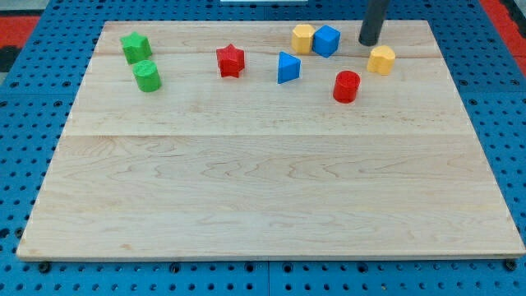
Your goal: Move the blue cube to the blue triangle
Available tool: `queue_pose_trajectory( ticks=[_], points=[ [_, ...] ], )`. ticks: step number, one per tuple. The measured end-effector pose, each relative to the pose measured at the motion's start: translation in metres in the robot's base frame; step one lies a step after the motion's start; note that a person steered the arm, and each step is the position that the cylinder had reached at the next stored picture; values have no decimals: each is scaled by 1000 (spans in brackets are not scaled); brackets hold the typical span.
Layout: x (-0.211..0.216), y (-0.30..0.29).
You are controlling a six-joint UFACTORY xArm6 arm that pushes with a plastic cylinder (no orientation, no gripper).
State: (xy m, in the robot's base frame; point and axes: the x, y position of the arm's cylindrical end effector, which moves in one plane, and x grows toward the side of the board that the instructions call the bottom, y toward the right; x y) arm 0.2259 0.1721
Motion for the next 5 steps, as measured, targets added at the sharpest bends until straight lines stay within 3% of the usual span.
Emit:
queue_pose_trajectory(
  ticks=[1, 3, 4, 5],
  points=[
    [-31, -5],
    [44, -80],
    [11, -74],
    [51, -131]
  ],
)
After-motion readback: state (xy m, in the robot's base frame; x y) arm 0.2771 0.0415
